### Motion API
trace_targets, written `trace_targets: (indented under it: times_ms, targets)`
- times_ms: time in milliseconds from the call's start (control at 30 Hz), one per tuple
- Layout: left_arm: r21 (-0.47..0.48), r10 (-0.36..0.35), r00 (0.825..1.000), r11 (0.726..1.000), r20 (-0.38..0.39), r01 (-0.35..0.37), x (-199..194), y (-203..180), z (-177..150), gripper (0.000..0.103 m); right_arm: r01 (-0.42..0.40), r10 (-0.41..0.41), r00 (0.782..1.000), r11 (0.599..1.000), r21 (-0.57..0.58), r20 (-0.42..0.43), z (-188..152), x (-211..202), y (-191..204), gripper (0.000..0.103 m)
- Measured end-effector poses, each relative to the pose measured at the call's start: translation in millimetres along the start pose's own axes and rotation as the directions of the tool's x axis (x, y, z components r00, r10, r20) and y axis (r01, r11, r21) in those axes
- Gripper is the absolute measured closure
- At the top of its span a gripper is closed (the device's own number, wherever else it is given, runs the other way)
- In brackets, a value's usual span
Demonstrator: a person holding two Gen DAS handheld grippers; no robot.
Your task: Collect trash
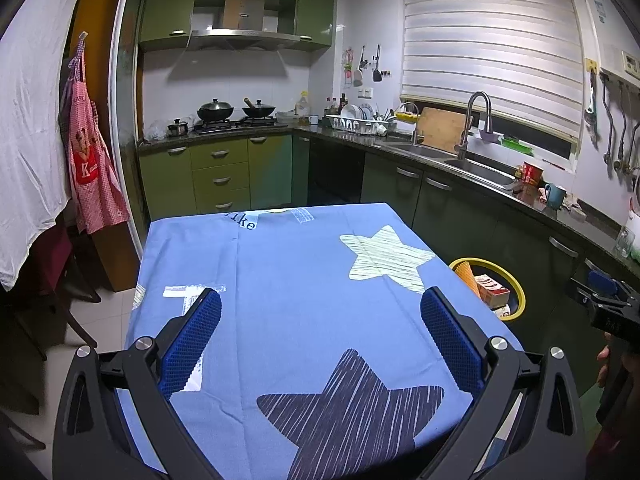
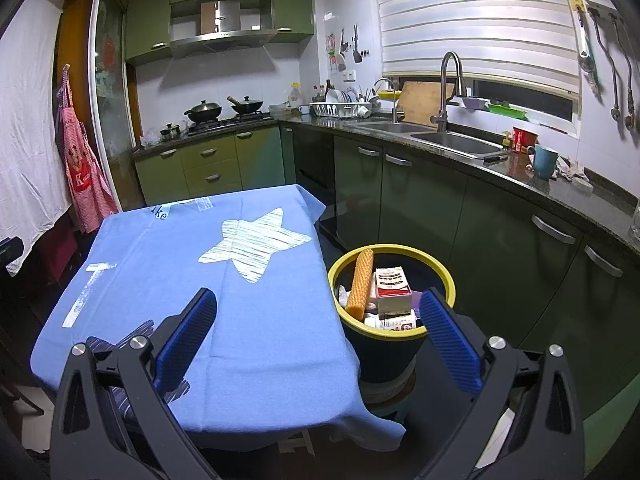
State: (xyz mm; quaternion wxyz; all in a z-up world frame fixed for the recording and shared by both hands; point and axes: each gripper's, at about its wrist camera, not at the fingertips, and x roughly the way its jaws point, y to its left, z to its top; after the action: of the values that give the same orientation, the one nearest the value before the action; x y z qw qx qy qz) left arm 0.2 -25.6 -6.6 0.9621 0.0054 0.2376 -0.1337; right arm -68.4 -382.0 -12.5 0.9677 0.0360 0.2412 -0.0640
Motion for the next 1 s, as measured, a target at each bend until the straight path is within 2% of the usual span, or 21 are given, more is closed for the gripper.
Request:
trace_targets:
  times_ms: [600,1000]
  targets:
    - [0.003,0.005,1.0,1.0,-0.01,-0.005,4.0,0.4,-3.3,0.005,-0.003,0.003,1.0,1.0,0.0,-0.006,-4.6,4.4,2.8,0.006]
    - [-0.003,0.008,0.999,1.0,-0.048,-0.008,12.3,-2.9,-4.1,0.005,-0.002,0.003,1.0,1.0,0.002,-0.008,-6.0,6.1,2.5,0.006]
